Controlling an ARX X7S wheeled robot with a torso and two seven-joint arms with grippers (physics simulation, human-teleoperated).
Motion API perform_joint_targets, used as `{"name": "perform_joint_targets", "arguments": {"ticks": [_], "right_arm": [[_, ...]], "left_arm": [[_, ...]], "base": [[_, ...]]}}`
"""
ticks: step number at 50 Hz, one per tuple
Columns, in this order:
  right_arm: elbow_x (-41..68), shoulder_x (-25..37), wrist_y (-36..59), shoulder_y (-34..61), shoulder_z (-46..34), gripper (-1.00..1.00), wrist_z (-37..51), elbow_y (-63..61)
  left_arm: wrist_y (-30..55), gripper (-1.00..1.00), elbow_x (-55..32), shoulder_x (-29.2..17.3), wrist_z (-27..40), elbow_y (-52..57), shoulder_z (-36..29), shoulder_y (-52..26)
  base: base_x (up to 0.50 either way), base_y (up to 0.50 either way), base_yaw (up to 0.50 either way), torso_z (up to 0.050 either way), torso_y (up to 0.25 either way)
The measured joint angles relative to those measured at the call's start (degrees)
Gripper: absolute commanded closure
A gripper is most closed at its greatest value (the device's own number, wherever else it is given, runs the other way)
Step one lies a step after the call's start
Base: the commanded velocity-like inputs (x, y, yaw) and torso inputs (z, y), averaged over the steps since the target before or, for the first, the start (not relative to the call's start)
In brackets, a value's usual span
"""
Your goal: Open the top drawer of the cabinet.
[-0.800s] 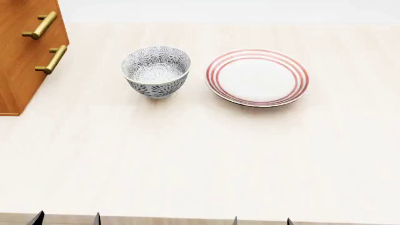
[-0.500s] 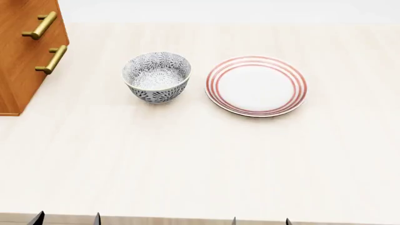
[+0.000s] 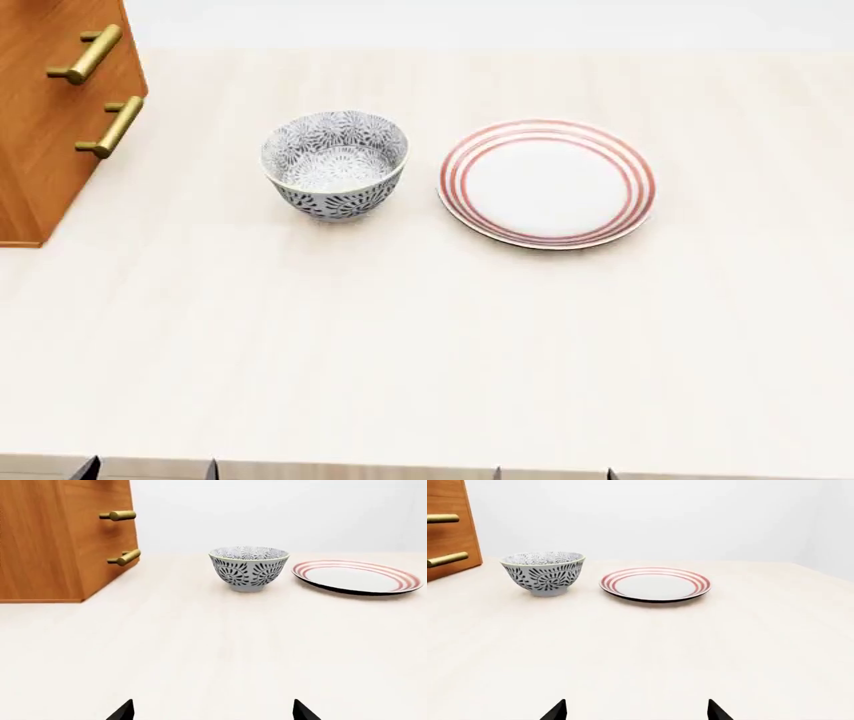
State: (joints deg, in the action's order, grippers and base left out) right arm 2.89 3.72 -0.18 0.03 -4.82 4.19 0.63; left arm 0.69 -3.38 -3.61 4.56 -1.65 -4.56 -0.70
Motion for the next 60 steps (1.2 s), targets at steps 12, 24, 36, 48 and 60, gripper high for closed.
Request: {"name": "perform_joint_targets", "arguments": {"ticks": [12,24,36,48,60], "right_arm": [[1.0,0.99,-0.16,0.1,-1.23,-1.0,1.15,0.24],[1.85,1.83,-0.28,0.16,-2.26,-1.0,2.14,0.22],[2.66,2.62,-0.33,0.27,-3.19,-1.0,3.04,0.15],[3.57,3.33,-0.37,0.38,-3.97,-1.0,3.77,0.17],[5.16,4.04,-2.07,0.01,-4.86,-1.0,3.26,-0.53]], "left_arm": [[1.01,-1.0,-1.22,-1.03,1.12,0.3,-1.27,-0.09],[1.37,-1.0,-2.13,-1.93,2.09,0.59,-2.31,-0.13],[1.35,-1.0,-2.91,-2.73,2.98,0.62,-3.29,-0.26],[1.16,-1.0,-3.64,-3.39,3.77,0.33,-4.18,-0.43],[1.05,-1.0,-4.32,-4.04,4.47,0.33,-4.89,-0.42]], "base": [[0.0,0.0,0.0,0.037,0.0],[0.0,0.0,0.0,0.05,0.0],[0.0,0.0,0.0,0.05,0.0],[0.0,0.0,0.0,0.029,0.0],[0.45,-0.07,0.0,0.0,0.0]]}}
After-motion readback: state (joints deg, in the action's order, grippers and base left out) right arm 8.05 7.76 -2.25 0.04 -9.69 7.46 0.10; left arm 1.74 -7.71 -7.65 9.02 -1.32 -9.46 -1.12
